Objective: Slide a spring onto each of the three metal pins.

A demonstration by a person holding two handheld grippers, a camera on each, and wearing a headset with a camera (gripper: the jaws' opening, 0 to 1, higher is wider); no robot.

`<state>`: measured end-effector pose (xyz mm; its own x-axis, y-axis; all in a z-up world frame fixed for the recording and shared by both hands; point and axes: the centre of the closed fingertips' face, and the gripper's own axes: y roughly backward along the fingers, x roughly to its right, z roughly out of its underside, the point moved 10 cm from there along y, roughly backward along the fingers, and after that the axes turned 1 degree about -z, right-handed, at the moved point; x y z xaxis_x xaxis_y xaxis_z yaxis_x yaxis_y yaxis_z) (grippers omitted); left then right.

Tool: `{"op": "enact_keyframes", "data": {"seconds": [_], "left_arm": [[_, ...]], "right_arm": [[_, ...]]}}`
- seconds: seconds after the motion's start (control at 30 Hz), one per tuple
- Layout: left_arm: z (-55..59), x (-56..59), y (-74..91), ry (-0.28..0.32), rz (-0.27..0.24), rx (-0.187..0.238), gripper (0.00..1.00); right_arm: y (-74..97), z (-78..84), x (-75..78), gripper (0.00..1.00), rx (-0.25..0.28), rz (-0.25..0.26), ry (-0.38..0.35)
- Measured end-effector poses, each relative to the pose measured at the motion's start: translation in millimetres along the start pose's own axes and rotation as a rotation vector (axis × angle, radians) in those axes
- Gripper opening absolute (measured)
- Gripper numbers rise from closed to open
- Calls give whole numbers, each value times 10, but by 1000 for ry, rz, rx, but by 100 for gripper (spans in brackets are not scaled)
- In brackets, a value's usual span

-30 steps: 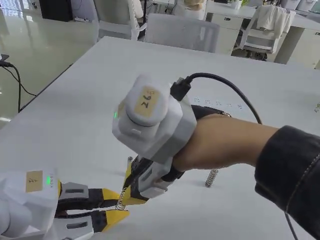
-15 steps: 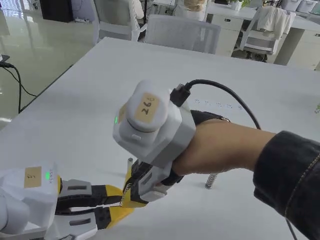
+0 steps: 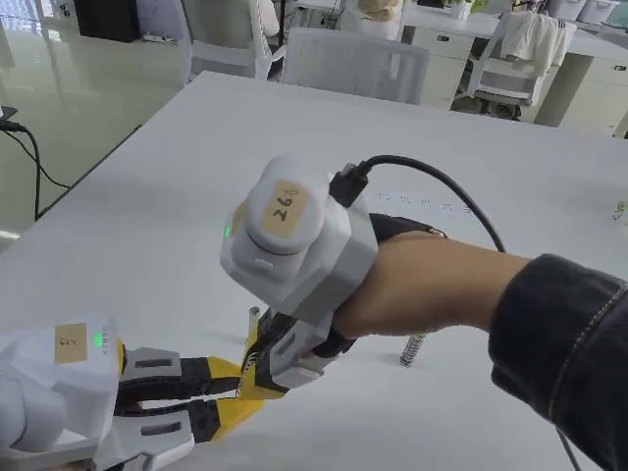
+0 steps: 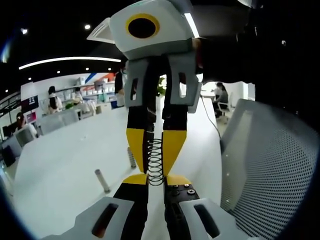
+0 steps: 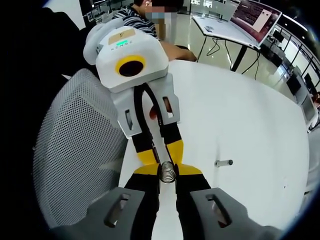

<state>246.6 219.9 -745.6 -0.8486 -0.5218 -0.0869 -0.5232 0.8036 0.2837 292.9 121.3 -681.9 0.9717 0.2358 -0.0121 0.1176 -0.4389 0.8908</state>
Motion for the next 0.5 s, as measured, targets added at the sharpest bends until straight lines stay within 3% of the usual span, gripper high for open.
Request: {"op": "enact_keyframes", "data": {"seconds": [0.5], "left_arm": [[19, 41, 89, 1, -12, -27, 24]], "right_arm": [[36, -55, -56, 8, 4, 33, -14]]}}
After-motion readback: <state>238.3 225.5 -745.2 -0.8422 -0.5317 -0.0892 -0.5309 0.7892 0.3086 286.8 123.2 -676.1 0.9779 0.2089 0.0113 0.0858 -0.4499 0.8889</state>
